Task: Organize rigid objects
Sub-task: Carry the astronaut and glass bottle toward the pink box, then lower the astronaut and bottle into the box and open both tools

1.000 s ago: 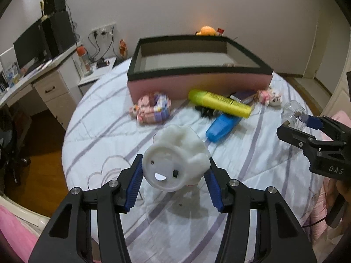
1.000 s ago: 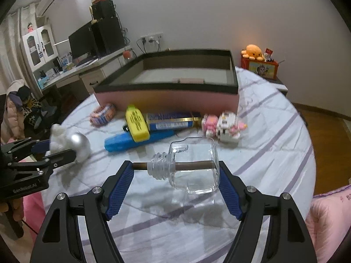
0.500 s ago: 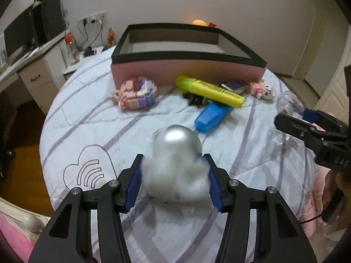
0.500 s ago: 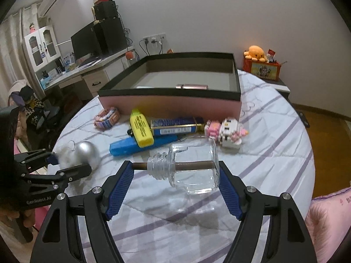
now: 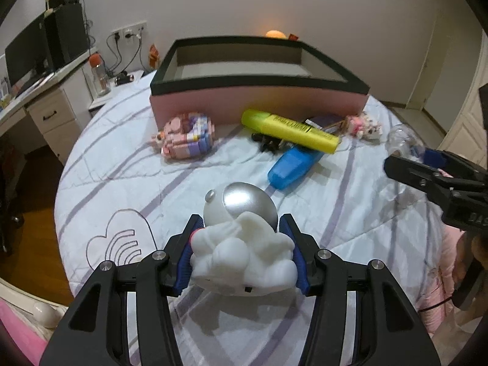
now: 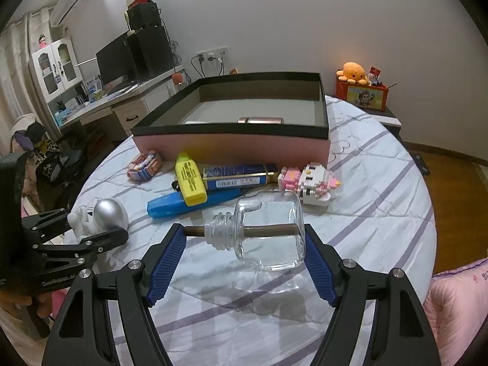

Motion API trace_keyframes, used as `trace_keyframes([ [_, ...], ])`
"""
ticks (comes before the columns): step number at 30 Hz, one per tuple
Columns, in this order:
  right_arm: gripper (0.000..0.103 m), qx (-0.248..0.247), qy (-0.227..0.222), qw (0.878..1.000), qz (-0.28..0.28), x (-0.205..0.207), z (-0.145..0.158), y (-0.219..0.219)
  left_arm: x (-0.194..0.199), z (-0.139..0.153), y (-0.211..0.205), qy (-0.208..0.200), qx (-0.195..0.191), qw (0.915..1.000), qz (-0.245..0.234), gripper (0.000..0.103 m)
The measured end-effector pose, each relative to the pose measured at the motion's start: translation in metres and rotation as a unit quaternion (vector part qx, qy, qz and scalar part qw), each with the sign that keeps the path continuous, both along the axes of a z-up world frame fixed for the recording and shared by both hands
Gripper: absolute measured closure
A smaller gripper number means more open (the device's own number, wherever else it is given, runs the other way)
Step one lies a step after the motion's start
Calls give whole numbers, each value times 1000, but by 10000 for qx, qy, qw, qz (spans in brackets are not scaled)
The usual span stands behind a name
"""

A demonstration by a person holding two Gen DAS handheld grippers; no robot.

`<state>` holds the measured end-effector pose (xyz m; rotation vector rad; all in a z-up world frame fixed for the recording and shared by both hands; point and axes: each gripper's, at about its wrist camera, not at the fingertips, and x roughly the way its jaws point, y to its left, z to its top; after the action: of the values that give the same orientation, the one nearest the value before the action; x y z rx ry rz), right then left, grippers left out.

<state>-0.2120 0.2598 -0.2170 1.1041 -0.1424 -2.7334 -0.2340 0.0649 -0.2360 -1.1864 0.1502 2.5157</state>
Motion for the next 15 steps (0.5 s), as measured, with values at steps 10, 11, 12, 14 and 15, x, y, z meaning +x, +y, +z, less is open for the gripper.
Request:
trace_keyframes([
  [10, 26, 131, 339, 9993, 96, -8, 29, -6, -7, 46, 9, 432, 64, 9988, -199, 50],
  [11, 26, 148, 392, 9991, 98, -10, 33, -6, -11, 52, 12, 502, 57, 9985, -217, 50],
  [12, 26, 164, 430, 9989, 106, -13, 37, -7, -13, 57, 14, 544, 52, 9982, -229, 50],
  [14, 26, 195, 502, 9985, 126, -18, 44, -8, -20, 68, 18, 660, 43, 9975, -247, 50],
  [15, 26, 215, 529, 9983, 134, -21, 46, -9, -24, 74, 20, 695, 32, 9972, -262, 50],
])
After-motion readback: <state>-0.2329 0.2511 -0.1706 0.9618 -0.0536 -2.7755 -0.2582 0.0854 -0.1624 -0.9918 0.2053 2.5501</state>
